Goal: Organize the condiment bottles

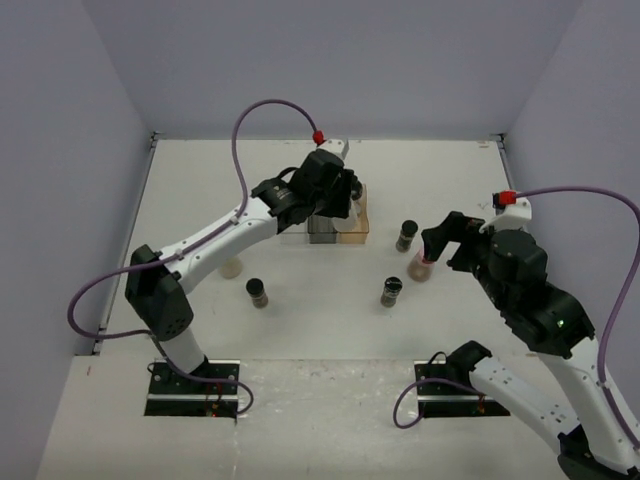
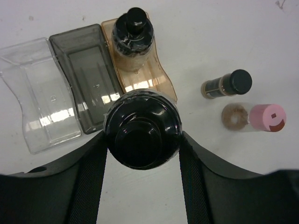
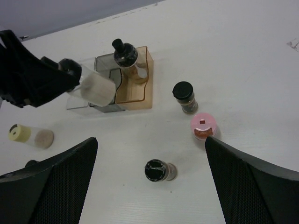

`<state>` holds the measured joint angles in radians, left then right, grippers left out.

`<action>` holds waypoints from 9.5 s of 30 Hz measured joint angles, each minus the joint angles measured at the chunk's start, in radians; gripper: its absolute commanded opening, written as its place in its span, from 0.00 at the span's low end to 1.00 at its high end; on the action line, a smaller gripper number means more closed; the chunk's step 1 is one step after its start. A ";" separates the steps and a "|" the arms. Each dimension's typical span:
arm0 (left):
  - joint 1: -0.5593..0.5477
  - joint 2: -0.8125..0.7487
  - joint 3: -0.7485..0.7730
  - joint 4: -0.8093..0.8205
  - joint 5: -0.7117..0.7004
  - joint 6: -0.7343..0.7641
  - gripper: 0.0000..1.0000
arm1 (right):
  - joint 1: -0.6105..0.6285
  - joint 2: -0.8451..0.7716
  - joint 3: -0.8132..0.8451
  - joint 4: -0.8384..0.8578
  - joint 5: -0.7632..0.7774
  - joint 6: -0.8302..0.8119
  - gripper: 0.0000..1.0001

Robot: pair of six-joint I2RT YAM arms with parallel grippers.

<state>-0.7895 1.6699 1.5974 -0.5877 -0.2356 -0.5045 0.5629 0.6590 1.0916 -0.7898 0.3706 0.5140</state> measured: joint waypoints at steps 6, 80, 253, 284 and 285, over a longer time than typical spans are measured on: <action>-0.011 0.160 0.058 0.013 0.005 0.001 0.00 | 0.000 0.002 -0.004 -0.028 0.002 0.010 0.99; 0.186 -0.710 -0.441 -0.270 -0.415 -0.028 1.00 | 0.130 0.480 -0.233 -0.018 -0.252 -0.004 0.71; 0.140 0.461 0.439 -0.268 -0.089 0.027 0.00 | 0.103 0.291 0.107 -0.136 -0.119 -0.188 0.99; 0.148 0.481 0.256 -0.146 -0.028 0.012 0.75 | 0.030 0.407 0.031 -0.054 -0.130 -0.158 0.99; 0.148 0.471 0.249 -0.148 -0.027 0.010 0.77 | 0.015 0.407 0.030 -0.043 -0.135 -0.157 0.99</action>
<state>-0.6418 2.1407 1.8465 -0.7357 -0.2630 -0.4942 0.5781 1.0664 1.1213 -0.8326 0.2356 0.3569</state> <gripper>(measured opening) 0.746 0.987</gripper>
